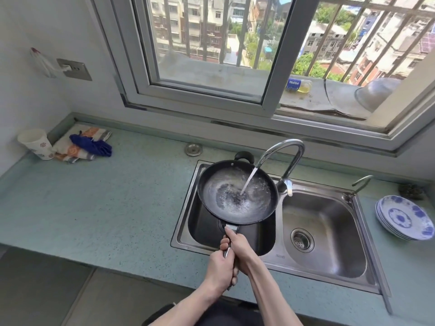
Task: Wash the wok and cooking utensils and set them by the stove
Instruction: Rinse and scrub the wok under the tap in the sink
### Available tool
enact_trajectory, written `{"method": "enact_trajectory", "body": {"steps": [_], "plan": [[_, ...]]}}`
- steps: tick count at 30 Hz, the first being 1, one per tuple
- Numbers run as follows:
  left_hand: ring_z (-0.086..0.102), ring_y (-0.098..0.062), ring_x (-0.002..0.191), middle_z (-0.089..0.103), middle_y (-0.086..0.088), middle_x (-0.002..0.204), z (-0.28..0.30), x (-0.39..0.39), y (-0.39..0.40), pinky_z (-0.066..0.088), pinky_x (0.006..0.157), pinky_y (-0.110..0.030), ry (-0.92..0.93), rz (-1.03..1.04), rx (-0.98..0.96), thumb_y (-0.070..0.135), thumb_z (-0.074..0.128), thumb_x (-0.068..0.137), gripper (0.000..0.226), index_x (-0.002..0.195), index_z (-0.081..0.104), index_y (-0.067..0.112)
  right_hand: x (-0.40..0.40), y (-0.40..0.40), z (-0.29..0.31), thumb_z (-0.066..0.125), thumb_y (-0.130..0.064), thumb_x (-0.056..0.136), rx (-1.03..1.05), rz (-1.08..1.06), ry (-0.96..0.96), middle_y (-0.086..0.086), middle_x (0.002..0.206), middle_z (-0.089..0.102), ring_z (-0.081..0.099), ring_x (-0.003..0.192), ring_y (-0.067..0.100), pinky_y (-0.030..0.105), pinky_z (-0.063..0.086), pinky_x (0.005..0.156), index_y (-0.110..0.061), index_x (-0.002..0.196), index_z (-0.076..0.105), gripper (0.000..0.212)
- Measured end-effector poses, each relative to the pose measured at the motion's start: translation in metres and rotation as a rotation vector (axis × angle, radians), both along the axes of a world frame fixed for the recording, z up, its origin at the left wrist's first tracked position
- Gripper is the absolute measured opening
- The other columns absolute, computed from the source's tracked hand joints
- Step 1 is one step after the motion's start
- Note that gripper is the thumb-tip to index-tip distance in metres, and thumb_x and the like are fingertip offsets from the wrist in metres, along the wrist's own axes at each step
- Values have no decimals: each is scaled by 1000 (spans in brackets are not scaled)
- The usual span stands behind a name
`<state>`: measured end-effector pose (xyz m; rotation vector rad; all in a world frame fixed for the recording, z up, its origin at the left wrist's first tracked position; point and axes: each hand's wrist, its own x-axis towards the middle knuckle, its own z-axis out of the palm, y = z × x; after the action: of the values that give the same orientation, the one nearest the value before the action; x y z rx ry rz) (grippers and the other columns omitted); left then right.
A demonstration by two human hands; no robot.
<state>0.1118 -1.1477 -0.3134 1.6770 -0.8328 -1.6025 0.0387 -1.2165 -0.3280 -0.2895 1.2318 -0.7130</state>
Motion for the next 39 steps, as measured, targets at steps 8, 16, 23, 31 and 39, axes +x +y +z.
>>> {"method": "enact_trajectory", "body": {"steps": [8,16,23,31,39], "plan": [[43,-20,32,45,-9,46,3,-2,6,29,35,-19,2,-17,16,31,41,107,60,49,43,17,-1,8,6,50,-22,108,-18,15,27,-1,58,43,43,45,10,18,36,43,-16,80,40,31],[43,-20,33,45,-10,46,5,0,12,29,38,-21,11,-31,45,29,44,106,58,50,44,16,-1,16,2,50,-21,108,-4,-33,19,1,58,45,45,42,10,20,38,40,-14,81,39,30],[40,-19,29,45,-9,45,10,8,18,29,38,-22,-7,8,39,23,44,105,47,60,46,11,10,22,3,52,-22,108,-14,-24,-32,-1,58,42,42,43,9,17,35,42,-14,82,42,29],[41,-18,31,46,-6,45,20,28,28,31,35,-22,-91,-15,-5,24,48,105,36,71,48,11,18,34,12,70,-26,96,-149,169,87,0,62,50,48,54,12,24,39,53,-19,74,50,31],[70,-27,73,72,-4,74,25,48,44,49,64,-38,-555,-163,-148,37,50,97,26,84,65,20,44,36,0,78,-23,89,-65,75,-68,-7,64,30,36,51,7,20,30,47,-26,75,46,36]]}}
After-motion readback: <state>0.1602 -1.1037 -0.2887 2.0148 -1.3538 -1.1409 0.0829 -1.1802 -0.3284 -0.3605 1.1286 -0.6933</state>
